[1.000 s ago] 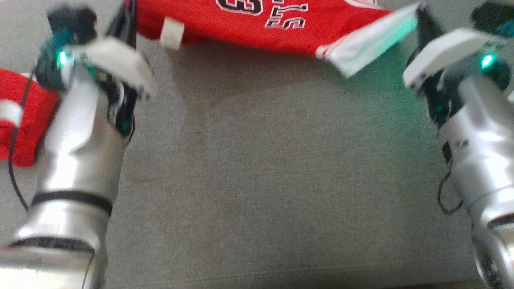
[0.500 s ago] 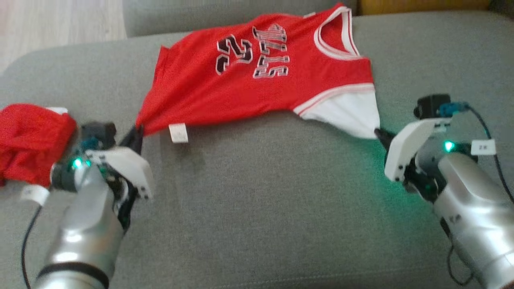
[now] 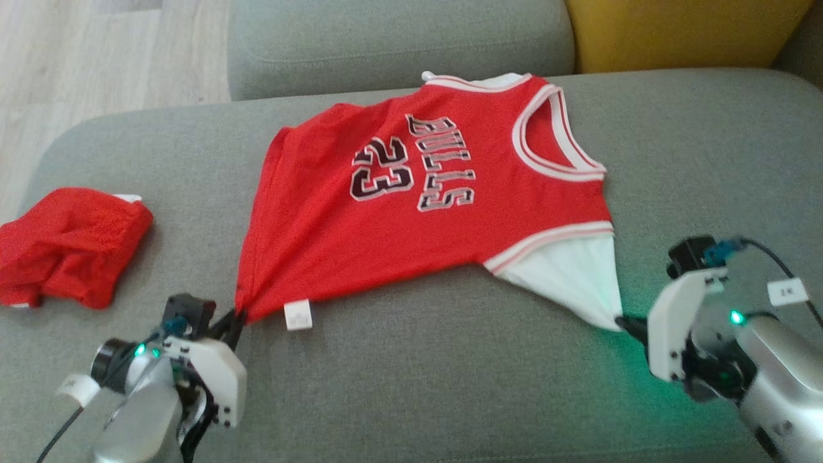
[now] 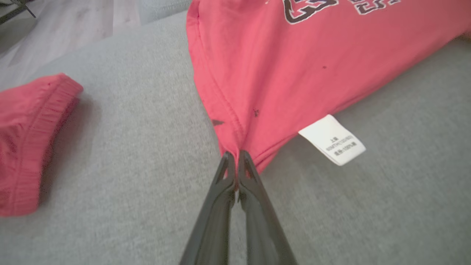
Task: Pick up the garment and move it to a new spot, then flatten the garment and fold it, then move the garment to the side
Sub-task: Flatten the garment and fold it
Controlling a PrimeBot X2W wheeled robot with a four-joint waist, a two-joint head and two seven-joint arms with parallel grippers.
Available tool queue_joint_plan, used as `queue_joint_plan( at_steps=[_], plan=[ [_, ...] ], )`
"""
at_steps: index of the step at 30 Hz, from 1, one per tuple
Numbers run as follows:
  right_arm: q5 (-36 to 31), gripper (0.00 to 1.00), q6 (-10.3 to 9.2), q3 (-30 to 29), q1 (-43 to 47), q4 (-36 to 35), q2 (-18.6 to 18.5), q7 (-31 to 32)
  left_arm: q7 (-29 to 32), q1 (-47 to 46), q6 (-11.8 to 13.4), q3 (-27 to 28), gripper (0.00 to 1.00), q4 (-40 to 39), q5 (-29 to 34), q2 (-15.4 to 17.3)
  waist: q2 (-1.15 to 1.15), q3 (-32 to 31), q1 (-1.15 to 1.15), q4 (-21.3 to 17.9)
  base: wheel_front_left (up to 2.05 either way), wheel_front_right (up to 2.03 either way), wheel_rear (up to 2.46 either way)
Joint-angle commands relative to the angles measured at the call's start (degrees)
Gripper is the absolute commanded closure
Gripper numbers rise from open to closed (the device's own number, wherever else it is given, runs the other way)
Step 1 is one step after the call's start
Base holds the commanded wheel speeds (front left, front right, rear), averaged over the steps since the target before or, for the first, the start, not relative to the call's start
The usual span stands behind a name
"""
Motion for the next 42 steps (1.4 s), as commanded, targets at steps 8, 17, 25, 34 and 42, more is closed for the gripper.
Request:
queue_joint_plan(
  at_steps=[8,17,25,34,42],
  plan=[
    [4.03,1.00,-0.05,-0.91,5.01,-6.22,-7.66,8.07,1.75,3.30,0.08,-0.08,1.00,-7.51,-0.96,5.23,0.00,-1.57,0.00,1.17,0.00,0.00,0.00],
    [6.19,1.00,-0.05,-7.07,10.79,-9.36,-13.21,18.17,3.87,7.91,0.32,-2.23,1.00,-15.57,-1.10,6.41,0.00,-2.87,0.00,1.16,0.00,0.00,0.00],
    [4.93,1.00,-0.05,-12.96,15.71,-14.26,-13.13,24.30,8.31,13.64,0.23,-3.50,1.00,-22.37,-3.42,9.44,0.00,-3.79,0.00,1.20,0.00,0.00,0.00],
    [1.86,1.00,-0.05,-19.98,22.05,-20.25,-13.57,33.68,16.08,20.18,0.10,-6.32,1.00,-36.00,-10.12,16.71,0.00,-4.69,0.00,2.45,0.00,0.00,0.00],
    [-1.55,1.00,-0.05,-28.28,24.12,-26.87,-11.26,38.64,20.28,22.18,0.51,-6.66,1.00,-44.88,-12.99,20.47,0.00,-4.38,0.00,3.03,0.00,0.00,0.00]
  ],
)
